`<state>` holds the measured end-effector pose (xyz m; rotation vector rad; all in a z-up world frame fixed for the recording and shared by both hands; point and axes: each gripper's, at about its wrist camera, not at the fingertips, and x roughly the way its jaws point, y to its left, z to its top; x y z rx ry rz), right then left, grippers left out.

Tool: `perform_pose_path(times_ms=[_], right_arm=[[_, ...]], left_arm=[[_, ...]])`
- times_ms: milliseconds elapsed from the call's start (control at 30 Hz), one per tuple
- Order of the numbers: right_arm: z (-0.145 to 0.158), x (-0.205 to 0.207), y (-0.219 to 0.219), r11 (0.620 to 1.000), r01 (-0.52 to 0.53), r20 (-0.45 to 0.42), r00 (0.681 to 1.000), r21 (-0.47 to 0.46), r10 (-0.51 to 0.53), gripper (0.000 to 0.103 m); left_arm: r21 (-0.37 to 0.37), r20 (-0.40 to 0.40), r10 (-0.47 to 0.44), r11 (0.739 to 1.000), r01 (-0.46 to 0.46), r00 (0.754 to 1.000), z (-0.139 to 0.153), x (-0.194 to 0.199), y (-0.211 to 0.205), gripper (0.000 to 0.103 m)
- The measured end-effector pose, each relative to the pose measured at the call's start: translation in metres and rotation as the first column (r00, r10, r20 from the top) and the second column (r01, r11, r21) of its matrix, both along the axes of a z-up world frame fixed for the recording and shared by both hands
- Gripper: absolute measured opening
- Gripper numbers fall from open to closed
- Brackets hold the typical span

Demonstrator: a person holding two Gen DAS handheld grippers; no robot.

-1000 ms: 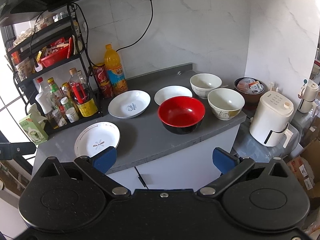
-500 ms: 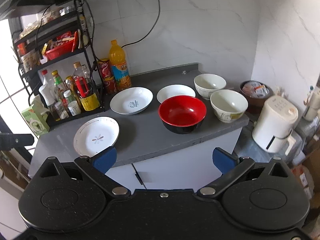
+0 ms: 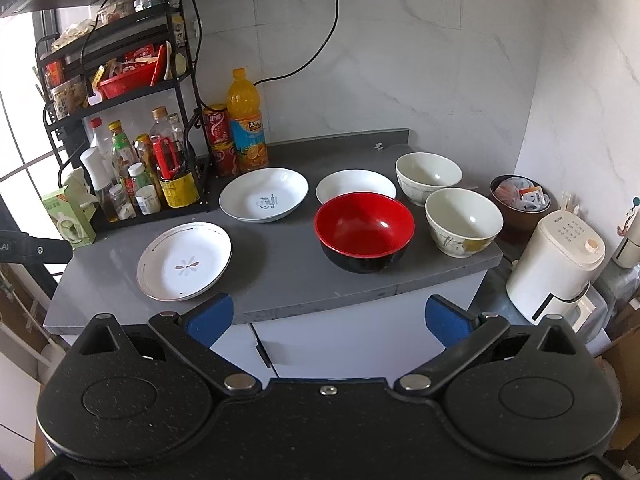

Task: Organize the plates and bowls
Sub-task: 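Move both grippers toward the large cream patterned bowl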

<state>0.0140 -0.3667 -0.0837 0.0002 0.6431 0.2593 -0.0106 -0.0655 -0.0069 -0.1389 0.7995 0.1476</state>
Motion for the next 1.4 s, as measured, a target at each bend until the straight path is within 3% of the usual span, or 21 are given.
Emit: perform_pose_path(times_ms=[633, 933, 1133, 1400], right_arm=[[-0.006, 0.048, -0.047, 0.994, 0.094, -0.042, 0.995, 0.064, -0.091, 0.103], [-0.019, 0.099, -0.065, 0.981, 0.181, -0.069, 0.982, 0.074, -0.176, 0.103], [-0.027, 0.137, -0.072, 0.975, 0.193, -0.088, 0.979, 0.105, -0.185, 0.103], [-0.041, 0.185, -0.08, 0.965, 0.217, -0.123, 0.972, 0.143, -0.201, 0.103]], left_arm=[[-0.009, -0.005, -0.019, 1.0, 0.019, 1.0, 0.0, 0.047, -0.045, 0.103], [-0.012, 0.022, -0.06, 0.998, 0.061, 0.998, -0.012, 0.115, -0.07, 0.102], [-0.053, 0.019, -0.071, 0.996, 0.072, 0.997, -0.02, 0.167, -0.083, 0.102], [-0.074, -0.036, -0.122, 0.99, 0.119, 0.992, -0.045, 0.24, -0.104, 0.1]])
